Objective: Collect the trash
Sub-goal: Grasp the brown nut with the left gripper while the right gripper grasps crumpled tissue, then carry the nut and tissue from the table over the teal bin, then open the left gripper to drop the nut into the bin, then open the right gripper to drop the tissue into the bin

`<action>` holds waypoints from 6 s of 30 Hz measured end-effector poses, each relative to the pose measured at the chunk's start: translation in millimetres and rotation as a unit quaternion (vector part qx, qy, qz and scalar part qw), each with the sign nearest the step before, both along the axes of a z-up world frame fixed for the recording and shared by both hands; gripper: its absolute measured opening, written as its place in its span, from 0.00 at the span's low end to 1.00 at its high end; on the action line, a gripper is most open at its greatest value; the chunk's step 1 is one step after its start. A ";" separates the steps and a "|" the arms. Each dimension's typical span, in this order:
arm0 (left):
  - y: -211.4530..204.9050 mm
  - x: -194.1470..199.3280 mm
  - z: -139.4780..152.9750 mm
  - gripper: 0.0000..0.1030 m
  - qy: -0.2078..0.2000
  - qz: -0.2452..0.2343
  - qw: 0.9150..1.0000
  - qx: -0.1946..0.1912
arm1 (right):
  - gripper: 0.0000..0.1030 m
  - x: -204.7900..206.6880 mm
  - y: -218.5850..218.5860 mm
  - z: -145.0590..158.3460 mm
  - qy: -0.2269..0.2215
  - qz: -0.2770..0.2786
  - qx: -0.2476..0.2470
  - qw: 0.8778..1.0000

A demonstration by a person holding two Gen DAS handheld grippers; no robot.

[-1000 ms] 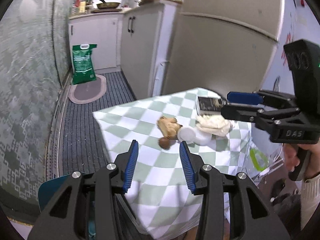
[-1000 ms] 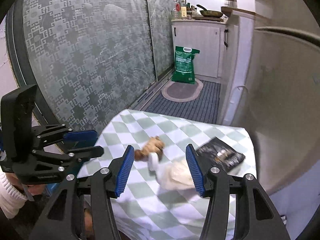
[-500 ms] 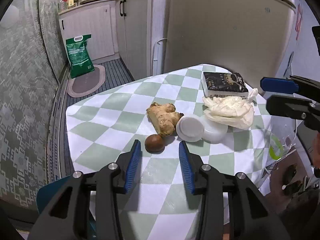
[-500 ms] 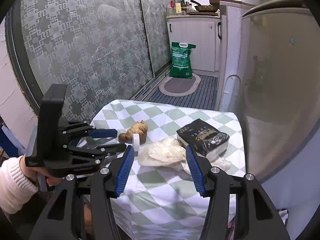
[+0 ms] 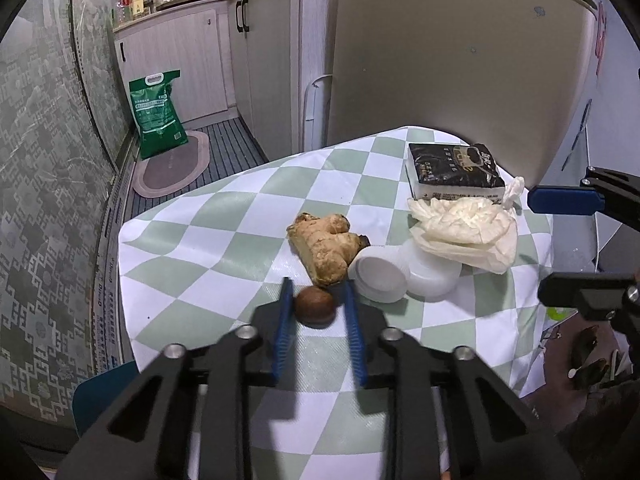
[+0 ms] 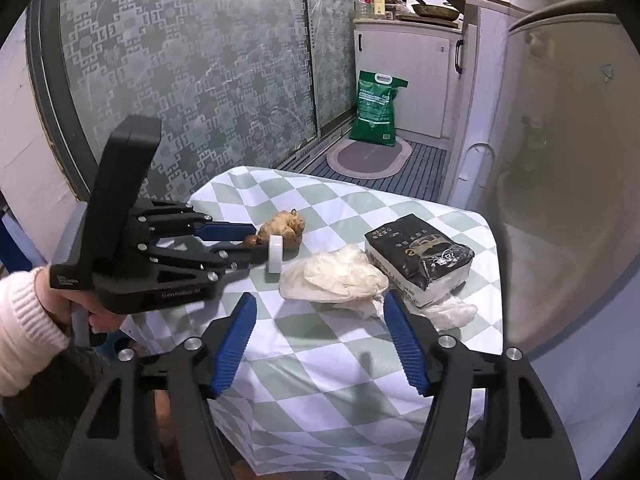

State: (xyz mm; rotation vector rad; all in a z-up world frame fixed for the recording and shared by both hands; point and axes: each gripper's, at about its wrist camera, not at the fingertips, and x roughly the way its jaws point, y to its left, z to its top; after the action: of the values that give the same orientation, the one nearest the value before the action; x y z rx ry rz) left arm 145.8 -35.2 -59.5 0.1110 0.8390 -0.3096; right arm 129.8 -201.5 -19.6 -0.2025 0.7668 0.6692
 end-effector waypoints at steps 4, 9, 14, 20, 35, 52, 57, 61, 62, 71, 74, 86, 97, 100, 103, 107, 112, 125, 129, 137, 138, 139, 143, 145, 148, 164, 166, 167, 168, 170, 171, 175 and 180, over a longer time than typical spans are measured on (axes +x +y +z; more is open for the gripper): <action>0.4 0.2 0.7 0.22 0.002 0.004 1.000 -0.005 | 0.65 -1.5 5.6 -2.3 -0.015 0.003 -0.018 1.000; 5.0 -2.7 4.3 0.22 0.004 0.009 1.000 -0.019 | 0.59 -6.3 19.3 -8.8 -0.043 0.020 -0.072 0.996; 14.7 -7.9 11.8 0.22 0.002 0.009 0.999 -0.044 | 0.50 -5.4 28.4 -10.9 -0.063 0.022 -0.102 0.992; 21.9 -13.9 19.0 0.22 0.002 0.007 0.998 -0.063 | 0.42 0.4 38.6 -15.7 -0.073 0.023 -0.127 0.989; 40.9 -28.3 27.9 0.22 -0.004 0.006 0.997 -0.072 | 0.03 26.5 41.9 -24.4 -0.019 -0.011 -0.110 0.994; 92.4 -52.9 57.5 0.22 -0.049 0.047 0.993 -0.100 | 0.03 31.4 39.5 26.2 0.012 -0.031 0.054 0.998; 117.1 -63.3 65.8 0.22 -0.064 0.067 0.990 -0.109 | 0.03 29.8 44.6 44.4 0.016 -0.020 0.103 0.994; 136.1 -68.5 65.9 0.22 -0.067 0.083 0.989 -0.106 | 0.03 28.1 55.4 53.1 0.022 -0.005 0.127 0.992; 141.2 -69.4 64.6 0.22 -0.066 0.088 0.988 -0.104 | 0.03 28.4 59.6 54.5 0.025 -0.002 0.132 0.991; 185.1 -78.2 39.6 0.22 -0.045 0.126 0.987 -0.089 | 0.03 19.1 106.1 55.6 0.034 0.032 0.135 0.990; 195.7 -79.4 28.4 0.22 -0.036 0.133 0.987 -0.077 | 0.03 18.0 124.3 51.2 0.045 0.046 0.132 0.989; 231.2 -81.3 -44.0 0.22 0.046 0.153 0.985 -0.057 | 0.03 10.9 193.2 28.0 0.081 0.094 0.114 0.986; 241.3 -94.1 -101.8 0.22 0.117 0.151 0.981 -0.045 | 0.03 5.8 244.1 6.1 0.112 0.119 0.089 0.983; 245.2 -95.4 -108.9 0.22 0.128 0.151 0.979 -0.044 | 0.03 4.6 256.2 -1.5 0.121 0.122 0.079 0.982; 247.8 -97.2 -115.8 0.22 0.139 0.150 0.978 -0.042 | 0.03 3.4 267.8 -11.3 0.131 0.124 0.068 0.981; 252.7 -96.5 -127.2 0.22 0.158 0.150 0.975 -0.037 | 0.03 2.5 281.2 -26.9 0.148 0.125 0.054 0.979; 259.6 -99.9 -136.0 0.22 0.177 0.150 0.972 -0.035 | 0.03 2.5 295.8 -46.1 0.167 0.124 0.033 0.978; 270.3 -111.8 -102.7 0.29 0.131 0.161 0.977 -0.045 | 0.03 -2.7 324.7 -90.2 0.192 0.119 -0.018 0.974; 270.7 -114.6 -80.9 0.26 0.099 0.167 0.979 -0.055 | 0.02 -5.8 334.0 -107.0 0.201 0.121 -0.034 0.972; 275.1 -120.7 -40.5 0.19 0.047 0.179 0.980 -0.071 | 0.02 -11.4 345.2 -136.4 0.213 0.121 -0.062 0.968; 275.5 -120.6 -36.5 0.18 0.042 0.179 0.980 -0.074 | 0.02 -12.1 346.1 -139.2 0.213 0.122 -0.065 0.967; 275.1 -120.2 -32.6 0.17 0.038 0.180 0.980 -0.076 | 0.03 -12.9 346.8 -142.7 0.213 0.123 -0.069 0.967; 272.7 -121.1 -18.2 0.15 0.022 0.180 0.980 -0.085 | 0.03 -16.2 346.3 -157.9 0.217 0.124 -0.082 0.965; 270.5 -122.1 -9.8 0.15 0.012 0.176 0.980 -0.090 | 0.03 -17.8 346.7 -165.1 0.220 0.124 -0.090 0.963; 266.9 -125.4 3.2 0.15 -0.003 0.172 0.980 -0.095 | 0.03 -20.6 349.2 -174.6 0.223 0.125 -0.099 0.962; 258.7 -132.8 61.6 0.16 -0.071 0.178 0.974 -0.124 | 0.36 -36.9 359.0 -208.1 0.201 0.138 -0.170 0.955; 257.3 -135.3 68.6 0.17 -0.079 0.177 0.973 -0.127 | 0.36 -40.0 359.1 -202.9 0.194 0.142 -0.169 0.956; 256.1 -137.0 73.9 0.18 -0.086 0.176 0.972 -0.129 | 0.36 -41.4 358.9 -199.1 0.191 0.144 -0.167 0.957; 255.2 -138.3 77.5 0.19 -0.091 0.176 0.972 -0.130 | 0.36 -42.8 358.5 -194.0 0.188 0.145 -0.162 0.958; 253.0 -141.1 84.3 0.22 -0.100 0.175 0.971 -0.131 | 0.36 -44.8 358.9 -184.0 0.181 0.149 -0.152 0.960; 251.3 -143.0 88.5 0.23 -0.106 0.175 0.970 -0.130 | 0.36 -45.7 359.1 -180.3 0.178 0.150 -0.149 0.961; 244.9 -147.7 100.2 0.29 -0.121 0.174 0.969 -0.128 | 0.37 -52.5 360.2 -160.0 0.163 0.156 -0.131 0.965; 241.3 -151.2 115.1 0.35 -0.141 0.176 0.965 -0.135 | 0.37 -57.6 353.7 -125.4 0.133 0.164 -0.101 0.972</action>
State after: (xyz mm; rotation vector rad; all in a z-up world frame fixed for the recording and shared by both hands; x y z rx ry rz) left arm -5.4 206.2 55.6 -0.2425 0.5142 -0.0669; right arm 72.2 152.1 -145.1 -0.4379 1.0722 0.9445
